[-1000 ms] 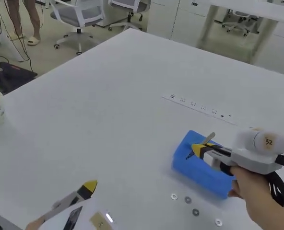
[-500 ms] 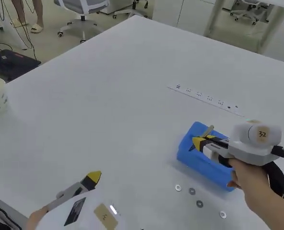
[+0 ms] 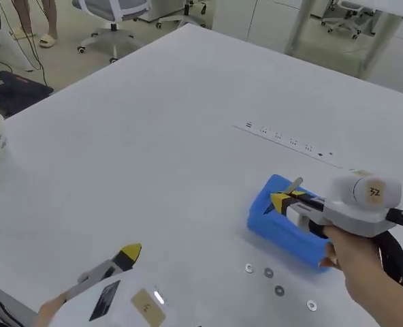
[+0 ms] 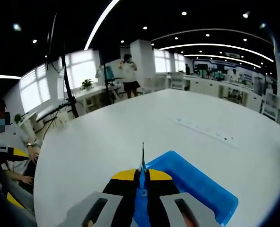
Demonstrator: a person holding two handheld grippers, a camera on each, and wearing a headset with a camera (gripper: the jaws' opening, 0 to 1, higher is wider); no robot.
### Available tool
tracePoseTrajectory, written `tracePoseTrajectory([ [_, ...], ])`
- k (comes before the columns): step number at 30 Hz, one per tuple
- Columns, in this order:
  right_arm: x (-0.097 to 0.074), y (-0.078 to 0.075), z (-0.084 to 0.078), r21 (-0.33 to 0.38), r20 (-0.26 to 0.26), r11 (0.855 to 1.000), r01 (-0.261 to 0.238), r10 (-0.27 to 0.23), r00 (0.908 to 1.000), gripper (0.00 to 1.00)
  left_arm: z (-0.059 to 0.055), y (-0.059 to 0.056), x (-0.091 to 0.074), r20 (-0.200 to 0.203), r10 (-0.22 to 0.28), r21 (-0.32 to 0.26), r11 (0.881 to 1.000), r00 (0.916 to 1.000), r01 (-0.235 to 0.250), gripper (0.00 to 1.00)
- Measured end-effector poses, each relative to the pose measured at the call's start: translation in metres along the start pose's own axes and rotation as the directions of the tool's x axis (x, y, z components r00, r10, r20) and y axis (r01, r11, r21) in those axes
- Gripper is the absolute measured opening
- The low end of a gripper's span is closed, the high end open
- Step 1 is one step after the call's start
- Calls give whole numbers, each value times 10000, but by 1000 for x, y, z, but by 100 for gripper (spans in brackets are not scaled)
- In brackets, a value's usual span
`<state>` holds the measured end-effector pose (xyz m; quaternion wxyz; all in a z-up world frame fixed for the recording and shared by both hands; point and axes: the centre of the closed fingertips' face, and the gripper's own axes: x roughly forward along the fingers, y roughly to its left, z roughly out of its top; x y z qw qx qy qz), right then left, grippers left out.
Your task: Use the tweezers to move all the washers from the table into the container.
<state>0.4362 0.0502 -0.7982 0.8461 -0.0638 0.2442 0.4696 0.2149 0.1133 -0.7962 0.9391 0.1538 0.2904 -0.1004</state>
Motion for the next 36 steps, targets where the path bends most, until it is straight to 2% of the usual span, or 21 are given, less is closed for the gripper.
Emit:
tracePoseTrajectory([
  [5, -18, 16, 13, -5, 420, 10000, -29, 29, 9991, 4, 2, 0, -1, 109, -1, -10, 10000, 9999, 1, 75],
  [8, -28, 27, 15, -270, 521, 9995, -159, 173, 9985, 4, 3, 2, -2, 206, 65, -57, 10000, 9998, -64, 75],
  [13, -41, 34, 13, -470, 447, 9983, -338, 359, 9984, 3, 4, 3, -3, 284, 107, -97, 9999, 9995, -105, 75],
  [25, -54, 53, -18, -389, -235, 9963, -773, 764, 9968, 4, 6, 5, -4, 441, 241, -177, 9996, 9987, -234, 76],
  [36, -48, 67, -46, -349, -770, 9938, -1058, 1028, 9917, 4, 6, 6, -4, 424, 250, -165, 9996, 9988, -244, 75],
])
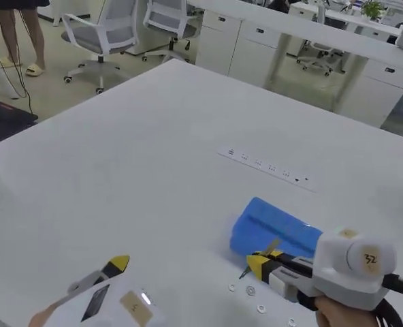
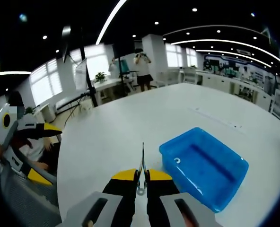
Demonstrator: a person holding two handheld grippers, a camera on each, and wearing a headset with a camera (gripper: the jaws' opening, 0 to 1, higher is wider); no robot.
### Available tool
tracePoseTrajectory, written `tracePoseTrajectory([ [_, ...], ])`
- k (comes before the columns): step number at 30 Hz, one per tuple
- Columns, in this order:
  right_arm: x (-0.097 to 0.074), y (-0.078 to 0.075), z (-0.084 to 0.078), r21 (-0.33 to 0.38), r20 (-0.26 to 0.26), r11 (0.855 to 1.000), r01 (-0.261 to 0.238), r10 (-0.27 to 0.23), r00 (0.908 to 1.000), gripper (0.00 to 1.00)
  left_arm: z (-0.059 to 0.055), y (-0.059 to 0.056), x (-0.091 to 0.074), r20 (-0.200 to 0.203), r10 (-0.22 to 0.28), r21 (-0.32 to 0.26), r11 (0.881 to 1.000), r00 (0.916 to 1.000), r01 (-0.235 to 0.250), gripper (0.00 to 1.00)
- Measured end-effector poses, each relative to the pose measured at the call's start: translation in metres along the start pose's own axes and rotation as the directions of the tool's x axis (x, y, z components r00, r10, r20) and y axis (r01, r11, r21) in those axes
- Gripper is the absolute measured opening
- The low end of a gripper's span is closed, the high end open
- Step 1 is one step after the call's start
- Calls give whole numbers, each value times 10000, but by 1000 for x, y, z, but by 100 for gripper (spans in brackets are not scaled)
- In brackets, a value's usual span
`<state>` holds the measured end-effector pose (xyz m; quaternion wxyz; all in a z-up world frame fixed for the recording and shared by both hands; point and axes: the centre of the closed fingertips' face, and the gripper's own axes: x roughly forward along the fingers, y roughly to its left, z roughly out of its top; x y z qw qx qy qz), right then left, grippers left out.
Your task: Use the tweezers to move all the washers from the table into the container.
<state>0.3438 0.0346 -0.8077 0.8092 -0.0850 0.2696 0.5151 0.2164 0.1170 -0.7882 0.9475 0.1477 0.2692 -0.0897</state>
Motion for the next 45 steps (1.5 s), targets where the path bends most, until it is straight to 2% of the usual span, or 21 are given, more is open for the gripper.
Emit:
tracePoseTrajectory([
  [16, 17, -10, -18, 83, -403, 9998, 179, -175, 9990, 4, -1, -3, 1, -87, -128, 72, 9999, 9999, 128, 75],
  [23, 19, -12, -17, -47, -359, 9996, 272, -273, 9990, 4, -2, -3, 1, -117, -135, 87, 9999, 9998, 136, 75],
  [30, 20, -7, -18, -295, -311, 9991, 300, -309, 9990, 3, -1, -3, 1, -102, -116, 73, 9999, 9999, 116, 75],
  [35, 20, -2, -17, -607, -463, 9977, 303, -331, 9984, 3, -1, -3, 2, -99, -100, 74, 9999, 9999, 100, 75],
  [42, 17, -3, -17, -594, -718, 9977, 326, -368, 9967, 2, 0, -2, 1, -54, -61, 57, 10000, 10000, 61, 75],
  [45, 14, -2, -11, -780, -575, 9964, 327, -373, 9976, 2, 0, -1, 1, 0, -45, 41, 10000, 10000, 45, 75],
])
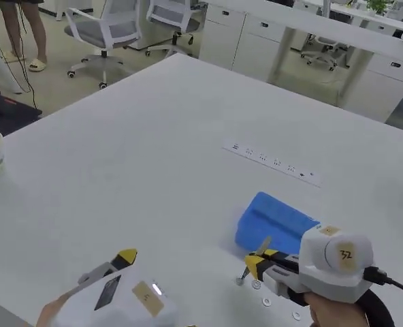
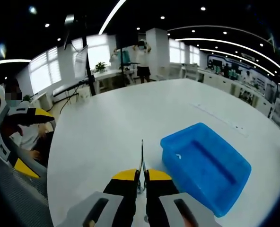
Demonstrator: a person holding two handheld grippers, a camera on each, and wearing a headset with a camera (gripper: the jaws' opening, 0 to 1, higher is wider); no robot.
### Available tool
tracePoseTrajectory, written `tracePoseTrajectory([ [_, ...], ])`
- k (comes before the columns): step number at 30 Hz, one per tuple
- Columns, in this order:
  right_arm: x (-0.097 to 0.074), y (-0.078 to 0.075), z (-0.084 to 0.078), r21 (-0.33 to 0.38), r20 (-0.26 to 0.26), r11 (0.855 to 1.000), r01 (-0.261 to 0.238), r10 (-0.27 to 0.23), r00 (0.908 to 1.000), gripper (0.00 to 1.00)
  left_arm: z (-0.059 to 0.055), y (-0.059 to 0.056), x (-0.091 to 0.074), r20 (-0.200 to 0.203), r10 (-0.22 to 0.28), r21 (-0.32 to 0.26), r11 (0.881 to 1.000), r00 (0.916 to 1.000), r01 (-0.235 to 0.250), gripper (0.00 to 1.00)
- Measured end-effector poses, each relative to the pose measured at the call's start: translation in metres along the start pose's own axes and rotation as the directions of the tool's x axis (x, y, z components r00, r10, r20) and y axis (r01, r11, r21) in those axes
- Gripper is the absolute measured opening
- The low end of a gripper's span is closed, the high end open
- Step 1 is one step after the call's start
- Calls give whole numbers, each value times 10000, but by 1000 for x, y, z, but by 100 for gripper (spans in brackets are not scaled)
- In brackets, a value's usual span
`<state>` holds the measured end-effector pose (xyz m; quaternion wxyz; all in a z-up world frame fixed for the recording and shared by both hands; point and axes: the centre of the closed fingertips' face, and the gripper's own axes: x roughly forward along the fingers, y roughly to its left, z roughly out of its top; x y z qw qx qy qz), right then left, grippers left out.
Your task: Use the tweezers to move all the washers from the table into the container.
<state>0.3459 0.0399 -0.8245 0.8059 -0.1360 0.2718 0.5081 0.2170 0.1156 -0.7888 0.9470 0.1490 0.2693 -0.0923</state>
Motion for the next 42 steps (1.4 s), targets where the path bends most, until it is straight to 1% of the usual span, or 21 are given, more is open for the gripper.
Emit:
tracePoseTrajectory([
  [6, -8, -1, 9, 81, 119, 10000, -28, 27, 9999, 2, 1, 0, -1, 46, -8, 33, 10000, 10000, 8, 75],
  [15, -23, -11, 25, 762, 465, 9971, -15, -20, 9989, 2, 2, 2, -2, 133, 73, 5, 10000, 9999, -73, 75],
  [24, -33, -18, 32, 658, 494, 9976, 206, -239, 9985, 2, 2, 0, -2, 95, 30, 94, 10000, 10000, -31, 76],
  [29, -35, -24, 36, 609, 583, 9974, 383, -418, 9974, 2, 1, -1, -2, 39, 12, 148, 9999, 10000, -12, 76],
  [31, -37, -26, 40, 713, 650, 9966, 404, -450, 9969, 2, -1, -2, -1, -36, -31, 198, 9998, 10000, 31, 76],
  [34, -37, -29, 47, 659, 789, 9965, 511, -562, 9953, 2, -1, -3, -1, -71, -73, 251, 9997, 9999, 75, 77],
  [39, -34, -38, 55, 687, 900, 9958, 600, -660, 9937, 2, -1, -1, -1, -51, -26, 178, 9998, 10000, 27, 77],
  [42, -30, -43, 58, 616, 882, 9960, 639, -693, 9937, 2, -1, -1, -1, -59, -5, 153, 9999, 10000, 6, 77],
])
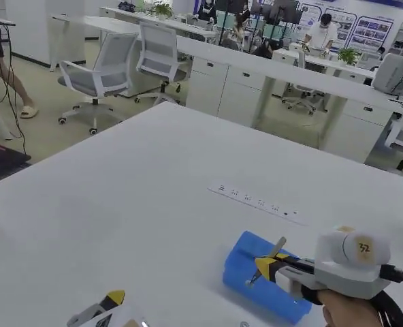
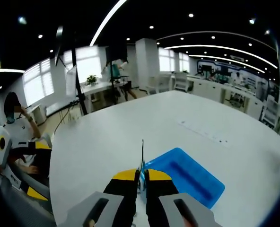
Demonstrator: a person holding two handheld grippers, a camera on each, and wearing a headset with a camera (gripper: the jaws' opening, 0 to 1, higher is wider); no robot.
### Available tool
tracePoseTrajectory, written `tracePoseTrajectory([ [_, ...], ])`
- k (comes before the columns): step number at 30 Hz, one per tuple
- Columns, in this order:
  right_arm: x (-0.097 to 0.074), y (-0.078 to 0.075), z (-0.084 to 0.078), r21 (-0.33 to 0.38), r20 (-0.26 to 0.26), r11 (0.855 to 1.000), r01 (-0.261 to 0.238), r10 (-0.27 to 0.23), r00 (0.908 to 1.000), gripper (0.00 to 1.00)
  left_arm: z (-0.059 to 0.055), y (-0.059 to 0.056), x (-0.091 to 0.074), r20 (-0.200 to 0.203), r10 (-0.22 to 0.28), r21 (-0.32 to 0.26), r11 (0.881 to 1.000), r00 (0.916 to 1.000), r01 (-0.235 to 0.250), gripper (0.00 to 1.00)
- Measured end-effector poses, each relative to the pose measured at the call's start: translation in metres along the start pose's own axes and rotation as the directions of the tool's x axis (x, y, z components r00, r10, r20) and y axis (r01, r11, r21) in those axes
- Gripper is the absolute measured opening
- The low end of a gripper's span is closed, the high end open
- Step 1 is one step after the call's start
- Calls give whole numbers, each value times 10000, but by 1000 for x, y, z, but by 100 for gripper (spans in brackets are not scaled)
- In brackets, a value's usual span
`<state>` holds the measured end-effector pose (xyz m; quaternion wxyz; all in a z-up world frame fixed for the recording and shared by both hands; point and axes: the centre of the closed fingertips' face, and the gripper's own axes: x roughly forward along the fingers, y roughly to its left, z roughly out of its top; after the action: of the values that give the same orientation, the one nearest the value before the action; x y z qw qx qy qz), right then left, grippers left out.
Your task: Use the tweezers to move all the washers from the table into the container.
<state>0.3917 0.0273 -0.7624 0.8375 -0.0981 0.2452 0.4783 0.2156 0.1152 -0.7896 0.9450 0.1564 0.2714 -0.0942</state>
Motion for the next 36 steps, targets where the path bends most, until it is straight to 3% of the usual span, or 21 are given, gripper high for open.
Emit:
tracePoseTrajectory([
  [5, 7, -3, 11, 33, 180, 10000, -69, 68, 9998, 2, -1, -1, 1, -69, -28, 37, 10000, 10000, 28, 77],
  [16, 29, -26, 12, 414, -71, 9991, 60, -57, 10000, 2, -4, -2, 2, -222, -100, -76, 9999, 9997, 98, 76],
  [24, 40, -45, 0, 287, -399, 9978, 592, -580, 9975, 2, -6, -4, 3, -378, -206, -16, 9998, 9991, 206, 76],
  [36, 55, -51, -31, 302, -1117, 9967, 748, -710, 9912, 2, -7, -5, 4, -452, -269, 7, 9996, 9986, 269, 76],
])
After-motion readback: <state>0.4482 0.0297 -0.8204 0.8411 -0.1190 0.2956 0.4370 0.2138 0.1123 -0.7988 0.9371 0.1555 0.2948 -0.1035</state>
